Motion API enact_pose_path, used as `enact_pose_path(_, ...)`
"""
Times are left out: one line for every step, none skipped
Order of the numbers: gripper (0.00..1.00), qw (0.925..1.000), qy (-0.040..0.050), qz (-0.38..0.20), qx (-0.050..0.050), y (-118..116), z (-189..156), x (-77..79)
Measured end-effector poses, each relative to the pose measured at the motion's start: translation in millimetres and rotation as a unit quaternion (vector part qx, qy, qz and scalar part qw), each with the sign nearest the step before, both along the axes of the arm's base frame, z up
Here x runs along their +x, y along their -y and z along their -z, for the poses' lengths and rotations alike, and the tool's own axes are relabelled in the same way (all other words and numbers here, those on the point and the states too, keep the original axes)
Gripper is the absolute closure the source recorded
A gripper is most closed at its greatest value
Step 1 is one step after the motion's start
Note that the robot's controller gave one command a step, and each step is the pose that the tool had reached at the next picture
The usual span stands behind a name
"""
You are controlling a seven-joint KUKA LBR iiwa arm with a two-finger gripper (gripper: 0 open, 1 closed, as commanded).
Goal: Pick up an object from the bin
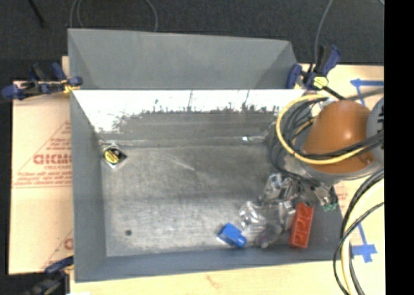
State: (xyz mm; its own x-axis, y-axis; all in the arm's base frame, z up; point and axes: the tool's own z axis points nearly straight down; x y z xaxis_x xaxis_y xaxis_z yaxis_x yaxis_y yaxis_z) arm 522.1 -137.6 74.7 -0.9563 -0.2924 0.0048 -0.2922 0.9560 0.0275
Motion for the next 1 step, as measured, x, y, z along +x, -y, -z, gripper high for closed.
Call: enact_pose_path(1.00,0.9973,0.0126,-0.071,-0.014,14.3,-130.2,24.9)
